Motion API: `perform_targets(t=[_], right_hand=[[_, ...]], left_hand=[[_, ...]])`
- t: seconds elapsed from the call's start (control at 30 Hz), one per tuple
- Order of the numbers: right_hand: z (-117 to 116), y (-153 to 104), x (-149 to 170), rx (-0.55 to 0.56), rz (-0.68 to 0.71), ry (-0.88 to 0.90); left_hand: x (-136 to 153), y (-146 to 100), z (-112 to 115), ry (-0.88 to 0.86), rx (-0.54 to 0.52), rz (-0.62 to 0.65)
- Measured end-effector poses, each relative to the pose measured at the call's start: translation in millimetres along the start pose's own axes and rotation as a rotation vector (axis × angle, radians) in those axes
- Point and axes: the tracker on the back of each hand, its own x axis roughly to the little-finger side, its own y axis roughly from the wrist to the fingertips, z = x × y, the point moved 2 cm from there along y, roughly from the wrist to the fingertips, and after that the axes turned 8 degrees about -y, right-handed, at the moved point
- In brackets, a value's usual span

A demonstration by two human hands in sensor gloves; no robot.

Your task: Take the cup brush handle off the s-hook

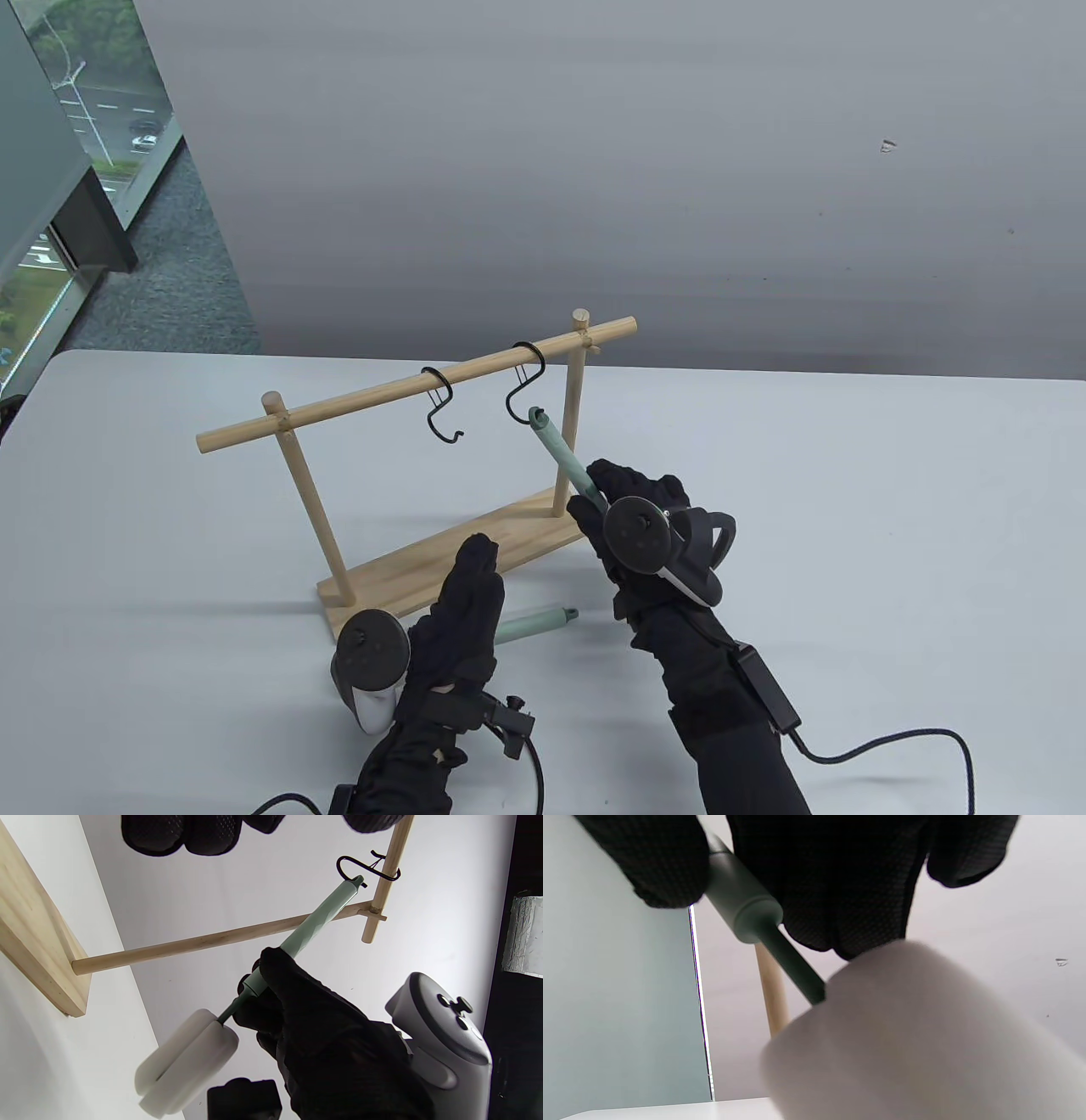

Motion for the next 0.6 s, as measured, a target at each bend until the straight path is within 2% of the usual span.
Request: perform_targets(t=[0.37,0.6], right_hand=[[23,-16,21,0.027,-0.013,-0.040],[27,-54,53,-0.008,0.022,-0.190]], left_hand=[[-3,0,3,0.018,0.026,0.007],[0,0,8,0.081,0.062,0.007]])
